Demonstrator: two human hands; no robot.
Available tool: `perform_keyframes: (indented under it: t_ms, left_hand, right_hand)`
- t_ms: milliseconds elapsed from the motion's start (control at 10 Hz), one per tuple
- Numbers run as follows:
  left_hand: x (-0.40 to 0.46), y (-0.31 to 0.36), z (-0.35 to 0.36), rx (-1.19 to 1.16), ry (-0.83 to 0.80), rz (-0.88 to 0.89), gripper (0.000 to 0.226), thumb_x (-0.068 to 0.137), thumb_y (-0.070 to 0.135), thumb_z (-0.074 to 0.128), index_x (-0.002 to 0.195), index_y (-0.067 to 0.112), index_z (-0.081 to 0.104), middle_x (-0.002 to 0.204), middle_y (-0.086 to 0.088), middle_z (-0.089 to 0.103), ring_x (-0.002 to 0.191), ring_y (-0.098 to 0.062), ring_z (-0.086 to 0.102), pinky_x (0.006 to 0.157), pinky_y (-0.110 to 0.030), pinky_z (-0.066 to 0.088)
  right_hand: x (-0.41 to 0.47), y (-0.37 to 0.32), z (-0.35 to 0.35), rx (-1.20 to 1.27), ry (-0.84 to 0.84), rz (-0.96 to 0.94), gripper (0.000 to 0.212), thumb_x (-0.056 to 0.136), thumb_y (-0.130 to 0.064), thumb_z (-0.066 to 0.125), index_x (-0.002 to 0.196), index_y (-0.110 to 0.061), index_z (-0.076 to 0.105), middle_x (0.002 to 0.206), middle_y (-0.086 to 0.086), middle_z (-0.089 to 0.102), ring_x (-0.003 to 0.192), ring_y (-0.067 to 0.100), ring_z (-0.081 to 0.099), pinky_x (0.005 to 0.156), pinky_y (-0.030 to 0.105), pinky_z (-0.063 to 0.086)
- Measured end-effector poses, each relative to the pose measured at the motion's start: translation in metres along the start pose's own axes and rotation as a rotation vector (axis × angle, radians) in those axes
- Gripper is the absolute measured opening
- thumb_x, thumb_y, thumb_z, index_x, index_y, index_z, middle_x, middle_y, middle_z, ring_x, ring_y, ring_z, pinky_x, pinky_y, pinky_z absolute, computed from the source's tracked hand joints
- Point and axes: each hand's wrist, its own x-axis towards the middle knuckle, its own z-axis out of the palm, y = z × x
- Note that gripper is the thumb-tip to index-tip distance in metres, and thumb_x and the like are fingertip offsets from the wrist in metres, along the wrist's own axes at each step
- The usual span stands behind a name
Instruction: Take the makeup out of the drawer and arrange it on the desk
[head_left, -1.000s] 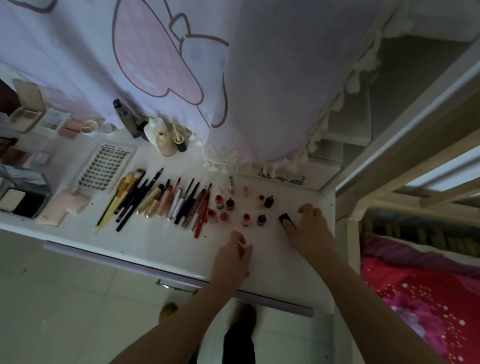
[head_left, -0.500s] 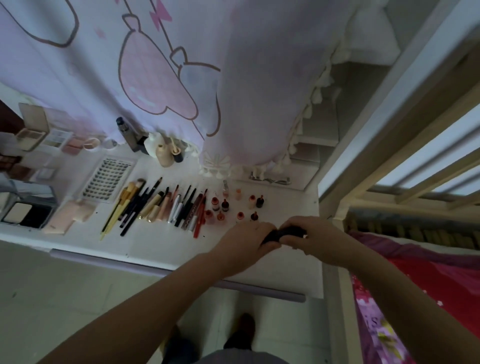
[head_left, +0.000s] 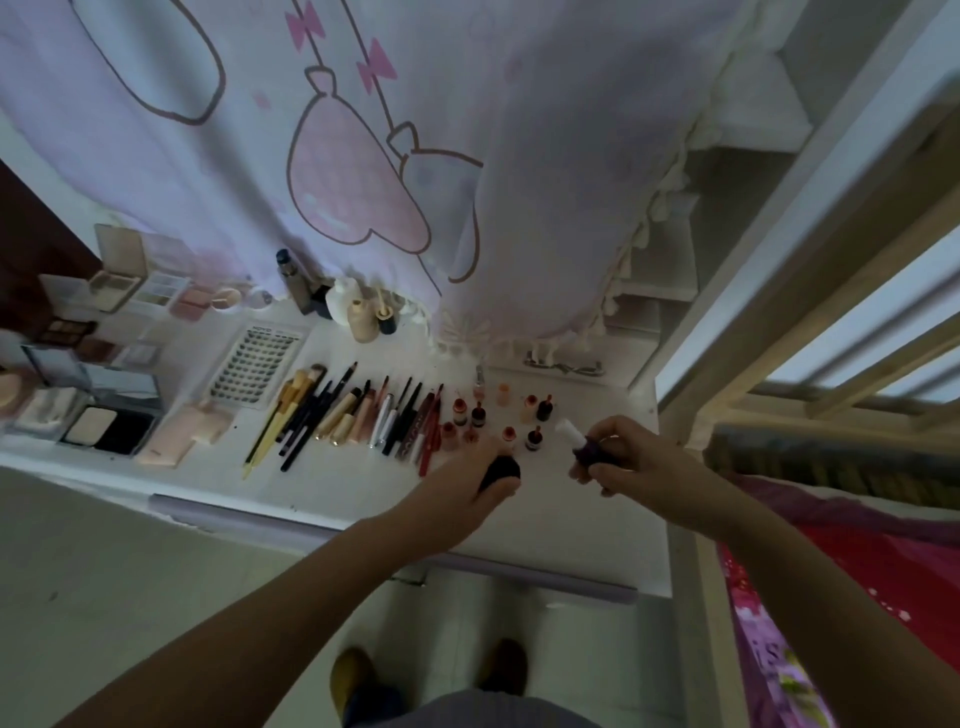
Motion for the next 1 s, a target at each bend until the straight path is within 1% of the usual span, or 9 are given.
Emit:
perform_keyframes:
  t_ms: [100,200,300,400,500,700,800,900,1000]
  left_hand:
    - [-0.001,-0.012,0.015,-0.096,0.171,-0.055,0.017,0.09,0.026,0.061,0.105,0.018,0.061,0.094,0.009,0.055,0.083,-0.007,0.051,0.07,-0.009,0.038]
    - [-0.001,-0.027,0.031,-0.11,0.288,-0.188,0.022,0.084,0.026,0.067,0.104,0.017,0.066,0.097,0.008,0.052,0.078,-0.009,0.05,0.072,-0.016,0.043]
    - [0.005,-0.036,0.05,-0.15,0.326,-0.252,0.019,0.083,0.02,0.068,0.101,0.014,0.065,0.095,0.003,0.055,0.078,-0.01,0.053,0.073,-0.012,0.045]
    - [0.013,-0.041,0.065,-0.146,0.373,-0.297,0.015,0.085,0.021,0.067,0.097,0.014,0.063,0.092,0.004,0.057,0.079,-0.011,0.055,0.072,-0.012,0.045]
    - [0.02,-0.045,0.075,-0.067,0.389,-0.326,0.017,0.087,0.023,0.064,0.1,0.012,0.061,0.101,0.0,0.058,0.078,-0.014,0.057,0.075,-0.026,0.05]
    - [0.028,-0.047,0.09,0.014,0.381,-0.398,0.018,0.09,0.024,0.059,0.103,0.012,0.055,0.111,-0.001,0.05,0.078,-0.012,0.053,0.067,-0.022,0.043]
    - [0.029,-0.048,0.092,0.009,0.362,-0.429,0.021,0.089,0.023,0.059,0.107,0.012,0.053,0.112,-0.003,0.05,0.079,-0.009,0.047,0.067,-0.02,0.037]
    - [0.027,-0.047,0.089,-0.029,0.342,-0.484,0.031,0.088,0.026,0.06,0.115,0.013,0.049,0.107,0.002,0.047,0.079,-0.007,0.046,0.068,-0.018,0.038]
    - [0.01,-0.049,0.081,0.003,0.38,-0.495,0.022,0.09,0.029,0.057,0.106,0.017,0.048,0.093,0.006,0.045,0.071,-0.005,0.044,0.062,-0.015,0.034]
  right_hand:
    - [0.008,0.017,0.018,0.049,0.105,-0.016,0.018,0.093,-0.017,0.055,0.105,-0.03,0.05,0.106,-0.014,0.067,0.101,-0.003,0.06,0.086,0.02,0.048]
    - [0.02,0.04,0.042,-0.028,0.286,-0.015,0.016,0.091,-0.019,0.058,0.101,-0.032,0.053,0.103,-0.018,0.059,0.098,-0.005,0.053,0.078,0.012,0.04]
    - [0.037,0.064,0.066,-0.014,0.422,0.027,0.016,0.09,-0.019,0.06,0.099,-0.032,0.054,0.097,-0.012,0.056,0.087,-0.003,0.051,0.069,0.007,0.036]
    - [0.055,0.078,0.086,0.041,0.461,0.094,0.015,0.09,-0.016,0.059,0.099,-0.025,0.05,0.095,-0.006,0.057,0.084,0.008,0.054,0.065,0.009,0.037]
    - [0.069,0.085,0.099,0.024,0.446,0.072,0.014,0.091,-0.012,0.057,0.097,-0.022,0.049,0.097,-0.004,0.056,0.083,0.005,0.053,0.066,0.006,0.038]
    - [0.078,0.094,0.108,-0.07,0.421,0.033,0.011,0.089,-0.009,0.056,0.097,-0.013,0.05,0.095,0.002,0.056,0.088,0.021,0.055,0.077,0.03,0.045]
    - [0.079,0.091,0.105,-0.078,0.374,0.078,0.016,0.088,-0.01,0.059,0.101,-0.011,0.05,0.097,0.004,0.056,0.091,0.024,0.056,0.077,0.027,0.043]
    - [0.074,0.088,0.1,0.049,0.332,0.155,0.04,0.084,-0.014,0.066,0.119,-0.011,0.046,0.112,0.003,0.053,0.106,0.022,0.054,0.085,0.024,0.04]
    - [0.054,0.081,0.07,-0.078,0.184,0.31,0.07,0.085,-0.026,0.068,0.142,-0.011,0.03,0.137,0.009,0.043,0.126,0.023,0.043,0.104,0.032,0.038]
